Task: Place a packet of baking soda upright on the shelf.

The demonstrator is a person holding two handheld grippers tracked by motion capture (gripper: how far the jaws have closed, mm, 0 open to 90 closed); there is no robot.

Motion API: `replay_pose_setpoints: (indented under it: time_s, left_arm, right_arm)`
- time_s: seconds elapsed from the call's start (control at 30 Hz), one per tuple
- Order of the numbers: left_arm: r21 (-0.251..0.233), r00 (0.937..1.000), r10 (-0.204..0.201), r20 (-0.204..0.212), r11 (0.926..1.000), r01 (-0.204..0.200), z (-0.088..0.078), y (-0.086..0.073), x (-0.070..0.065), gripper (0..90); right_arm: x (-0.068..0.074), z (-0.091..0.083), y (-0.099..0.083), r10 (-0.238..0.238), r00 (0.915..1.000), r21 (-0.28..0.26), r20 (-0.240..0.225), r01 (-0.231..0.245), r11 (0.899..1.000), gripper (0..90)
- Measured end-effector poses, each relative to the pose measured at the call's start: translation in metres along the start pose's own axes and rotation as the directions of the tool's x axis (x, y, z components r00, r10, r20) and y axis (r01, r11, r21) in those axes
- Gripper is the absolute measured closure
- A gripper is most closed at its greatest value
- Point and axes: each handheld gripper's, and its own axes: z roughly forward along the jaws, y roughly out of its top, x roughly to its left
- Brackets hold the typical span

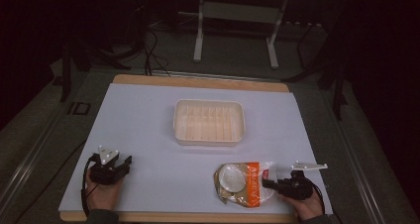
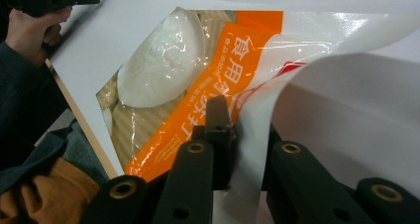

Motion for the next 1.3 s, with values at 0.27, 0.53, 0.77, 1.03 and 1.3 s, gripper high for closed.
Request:
replay_pose_setpoints:
  time_s: [0.27, 0.53, 0.77, 1.03, 1.3]
  left_arm:
    - [0.001, 1.0000, 0.000, 0.000, 1.0000, 0.000, 0.000, 0.000, 0.000, 51.0]
    - [0.002, 1.0000, 0.001, 0.000, 1.0000, -0.001, 0.000, 0.000, 0.000, 50.9]
    - [0.002, 1.0000, -0.001, 0.000, 1.0000, 0.001, 0.000, 0.000, 0.000, 50.9]
    - [0.001, 1.0000, -0.002, 0.001, 1.0000, 0.002, 0.000, 0.000, 0.000, 50.9]
    - [0.000, 1.0000, -0.004, 0.001, 1.0000, 0.004, 0.000, 0.000, 0.000, 50.8]
  right_arm:
    - [0.005, -0.002, 0.006, 0.043, 0.9991, -0.019, 0.001, -0.043, 0.999, 88.6]
    - [0.015, -0.002, 0.018, -0.002, 0.9994, -0.044, 0.034, 0.003, 0.999, 90.0]
    - [0.027, -0.001, 0.032, -0.051, 0.9979, -0.053, 0.041, 0.053, 0.997, 90.0]
    - [0.044, 0.001, 0.054, -0.120, 0.9920, -0.044, 0.040, 0.122, 0.992, 90.0]
    - [0.064, 0.002, 0.072, -0.193, 0.9808, -0.047, 0.028, 0.194, 0.980, 90.0]
